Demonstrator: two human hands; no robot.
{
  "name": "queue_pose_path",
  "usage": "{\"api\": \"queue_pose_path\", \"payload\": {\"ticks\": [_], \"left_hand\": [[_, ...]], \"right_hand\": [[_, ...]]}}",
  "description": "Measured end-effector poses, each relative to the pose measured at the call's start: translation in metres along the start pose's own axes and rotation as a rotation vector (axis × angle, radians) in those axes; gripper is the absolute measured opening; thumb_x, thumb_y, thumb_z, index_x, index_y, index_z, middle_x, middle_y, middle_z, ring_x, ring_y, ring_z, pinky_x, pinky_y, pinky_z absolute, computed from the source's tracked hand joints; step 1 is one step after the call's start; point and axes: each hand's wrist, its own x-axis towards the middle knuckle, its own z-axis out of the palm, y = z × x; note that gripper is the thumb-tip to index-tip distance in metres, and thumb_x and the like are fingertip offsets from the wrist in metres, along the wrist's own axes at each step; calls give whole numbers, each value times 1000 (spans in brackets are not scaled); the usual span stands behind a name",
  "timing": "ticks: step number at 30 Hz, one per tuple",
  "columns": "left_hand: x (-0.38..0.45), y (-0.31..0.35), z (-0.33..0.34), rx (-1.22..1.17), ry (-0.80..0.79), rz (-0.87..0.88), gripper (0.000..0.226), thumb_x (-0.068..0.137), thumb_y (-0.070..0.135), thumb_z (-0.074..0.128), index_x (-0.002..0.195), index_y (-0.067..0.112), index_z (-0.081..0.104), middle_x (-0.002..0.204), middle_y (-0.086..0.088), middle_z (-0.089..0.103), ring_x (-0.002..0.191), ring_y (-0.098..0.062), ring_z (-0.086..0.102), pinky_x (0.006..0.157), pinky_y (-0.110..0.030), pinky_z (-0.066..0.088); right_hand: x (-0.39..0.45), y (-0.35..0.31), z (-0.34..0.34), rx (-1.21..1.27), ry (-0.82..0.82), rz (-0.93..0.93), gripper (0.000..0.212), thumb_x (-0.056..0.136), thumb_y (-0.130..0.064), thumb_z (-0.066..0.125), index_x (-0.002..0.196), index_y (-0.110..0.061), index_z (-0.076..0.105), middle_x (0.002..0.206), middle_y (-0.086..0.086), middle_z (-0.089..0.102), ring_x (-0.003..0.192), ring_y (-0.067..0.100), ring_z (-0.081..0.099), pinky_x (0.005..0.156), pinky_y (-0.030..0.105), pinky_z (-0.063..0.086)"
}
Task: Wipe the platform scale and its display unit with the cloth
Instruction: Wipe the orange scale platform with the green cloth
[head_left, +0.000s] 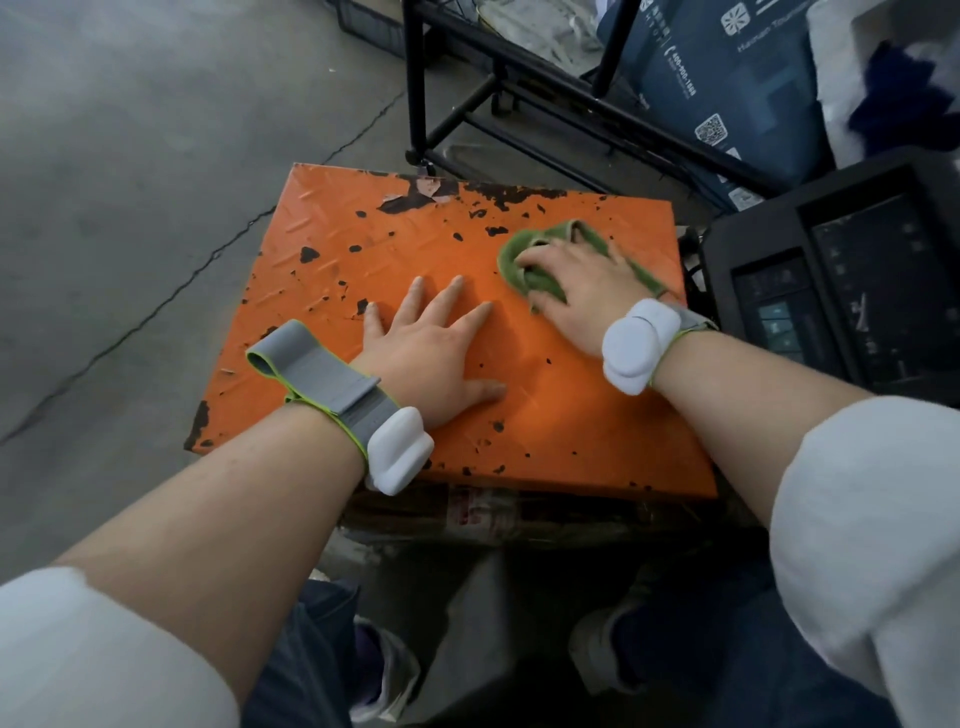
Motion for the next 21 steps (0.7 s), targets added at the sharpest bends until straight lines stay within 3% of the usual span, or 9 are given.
{"api": "queue_pose_path", "payload": {"ticks": [2, 6, 7, 10, 12, 14, 16, 18, 21], "left_hand": [[1, 1, 0, 3, -10, 2, 85, 82, 69, 43, 148, 41, -2, 157, 10, -17, 146, -25, -16, 115, -61, -2], [3, 2, 1, 7, -6, 1, 85, 82, 70, 43, 148, 41, -2, 157, 10, -16, 146, -25, -16, 115, -61, -2], [4, 2, 1, 6, -2, 1, 84, 82, 70, 43, 147, 41, -2, 158, 10, -16, 146, -25, -16, 115, -61, -2], [7, 5, 1, 2, 21, 10, 84, 82, 70, 42, 147, 42, -2, 158, 11, -16, 146, -25, -16, 115, -60, -2], [8, 7, 1, 2, 29, 19, 83, 82, 69, 42, 147, 42, -2, 158, 10, -15, 146, -26, -16, 115, -60, -2], [9, 8, 1, 6, 22, 27, 81, 83, 69, 42, 147, 42, 0, 158, 11, -15, 146, -25, -16, 115, -60, -2], [9, 7, 1, 4, 15, 28, 81, 83, 68, 43, 148, 42, 2, 158, 11, -14, 146, -25, -15, 115, -60, -2], [9, 6, 1, 2, 10, 25, 81, 83, 68, 43, 148, 42, 3, 158, 11, -13, 146, -24, -15, 115, -60, -1], [11, 8, 1, -1, 7, 16, 82, 83, 68, 45, 148, 42, 4, 158, 11, -13, 146, -25, -15, 115, -61, -1]], "right_hand": [[4, 15, -2, -41, 25, 29, 41, 95, -38, 42, 136, -35, 36, 149, -4, 37, 138, 22, 32, 116, 51, 16], [20, 36, -9, 104, 104, 392, 41, 94, -36, 42, 134, -31, 39, 147, 5, 37, 135, 34, 32, 110, 56, 25], [20, 29, -8, 77, 89, 362, 41, 94, -35, 42, 135, -31, 39, 148, 5, 36, 136, 34, 31, 111, 57, 22], [10, -4, -2, -10, -34, 0, 42, 96, -35, 42, 137, -37, 35, 153, -4, 28, 142, 25, 24, 117, 55, 7], [8, -6, -2, -26, -81, -102, 43, 96, -37, 41, 138, -40, 33, 155, -8, 23, 144, 21, 17, 118, 52, 4], [16, 18, -4, -32, -28, 14, 43, 95, -39, 42, 137, -39, 34, 153, -6, 28, 142, 24, 24, 116, 53, 13], [21, 44, -6, 30, 82, 263, 43, 93, -36, 43, 136, -32, 37, 150, 3, 34, 137, 33, 30, 111, 52, 26], [21, 52, -8, 153, 137, 483, 45, 95, -30, 41, 139, -26, 35, 153, 13, 25, 137, 40, 27, 110, 50, 29], [15, 45, -8, 182, 119, 607, 47, 98, -27, 38, 144, -26, 28, 156, 18, 9, 133, 45, 32, 107, 46, 30]]}}
